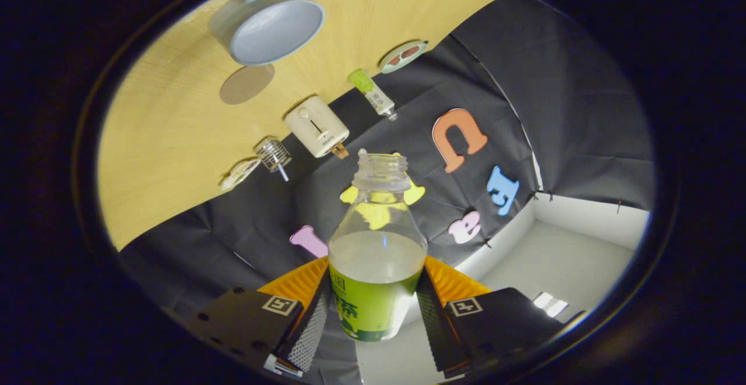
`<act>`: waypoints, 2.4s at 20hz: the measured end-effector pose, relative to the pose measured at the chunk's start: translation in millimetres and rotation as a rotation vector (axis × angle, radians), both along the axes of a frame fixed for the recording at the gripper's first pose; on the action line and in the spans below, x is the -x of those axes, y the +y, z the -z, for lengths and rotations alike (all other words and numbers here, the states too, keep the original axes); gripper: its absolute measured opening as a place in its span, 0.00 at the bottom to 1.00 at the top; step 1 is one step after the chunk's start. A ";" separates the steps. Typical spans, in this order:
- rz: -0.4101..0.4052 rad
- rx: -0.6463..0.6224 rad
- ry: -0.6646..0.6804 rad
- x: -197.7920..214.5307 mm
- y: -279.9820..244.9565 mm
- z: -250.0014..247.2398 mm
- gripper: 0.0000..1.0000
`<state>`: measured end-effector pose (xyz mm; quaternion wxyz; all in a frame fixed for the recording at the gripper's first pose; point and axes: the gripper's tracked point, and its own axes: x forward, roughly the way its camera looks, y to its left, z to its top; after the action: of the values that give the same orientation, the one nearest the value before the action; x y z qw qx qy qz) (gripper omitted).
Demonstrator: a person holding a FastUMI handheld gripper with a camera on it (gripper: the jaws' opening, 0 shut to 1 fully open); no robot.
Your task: Take the bottle from table, then pour the juice into the cup, finally place the bottle on the coaster
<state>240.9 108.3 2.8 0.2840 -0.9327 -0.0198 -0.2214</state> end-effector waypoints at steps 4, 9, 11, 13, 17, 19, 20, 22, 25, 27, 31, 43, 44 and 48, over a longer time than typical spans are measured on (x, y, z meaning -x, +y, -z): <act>0.001 -0.007 0.003 0.6 1.0 1.9 0.79; 0.013 -0.036 0.008 0.6 -6.7 5.8 0.79; 0.021 -0.092 0.014 2.3 -13.2 9.5 0.79; 0.020 -0.164 0.023 4.5 -20.4 16.0 0.80; 0.076 -0.345 0.088 9.0 -40.2 42.2 0.80; 0.068 -0.405 0.093 12.8 -38.8 45.8 0.80; 0.063 -0.443 0.096 12.1 -38.9 47.7 0.80; 0.050 -0.548 0.089 11.9 -39.0 48.4 0.80; 0.031 -0.750 0.083 9.0 -35.4 54.5 0.80; 0.024 -0.894 0.095 8.4 -30.9 62.5 0.80; -0.001 -1.215 0.161 9.0 -15.6 85.5 0.80; -0.065 -1.954 0.221 -2.8 10.4 117.8 0.80; -0.073 -1.999 0.213 -8.3 8.4 116.4 0.80; -0.059 -2.213 0.235 -35.3 -1.2 112.7 0.80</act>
<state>276.2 107.0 -109.9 0.9643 -0.1795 0.1935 -0.0205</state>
